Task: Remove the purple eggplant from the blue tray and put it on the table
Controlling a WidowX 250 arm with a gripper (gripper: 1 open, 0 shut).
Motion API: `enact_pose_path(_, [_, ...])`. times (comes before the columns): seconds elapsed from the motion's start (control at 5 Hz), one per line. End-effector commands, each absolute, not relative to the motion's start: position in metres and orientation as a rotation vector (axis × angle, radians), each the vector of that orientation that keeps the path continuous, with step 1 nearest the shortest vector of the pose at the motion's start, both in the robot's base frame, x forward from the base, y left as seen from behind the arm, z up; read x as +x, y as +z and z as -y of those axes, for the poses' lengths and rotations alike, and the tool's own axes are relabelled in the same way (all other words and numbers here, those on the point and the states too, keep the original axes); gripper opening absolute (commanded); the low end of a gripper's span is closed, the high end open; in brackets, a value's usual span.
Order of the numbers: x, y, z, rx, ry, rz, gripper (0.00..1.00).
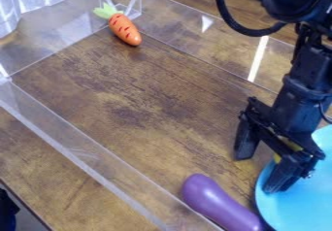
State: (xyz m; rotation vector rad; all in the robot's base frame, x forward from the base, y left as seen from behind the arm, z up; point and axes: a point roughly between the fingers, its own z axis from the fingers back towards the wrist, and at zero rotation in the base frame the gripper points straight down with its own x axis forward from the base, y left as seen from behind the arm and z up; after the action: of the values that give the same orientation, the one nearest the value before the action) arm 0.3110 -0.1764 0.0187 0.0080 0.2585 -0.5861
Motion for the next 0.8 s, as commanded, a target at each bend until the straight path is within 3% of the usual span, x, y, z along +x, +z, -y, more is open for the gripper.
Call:
enact_pose_path(0.0, [0.305, 0.019, 0.179, 0.012, -0.634, -0.261, 1.0])
enact_pose_path(0.6, [0.308, 0.019, 0.163, 0.045, -0.647, -0.263, 1.0])
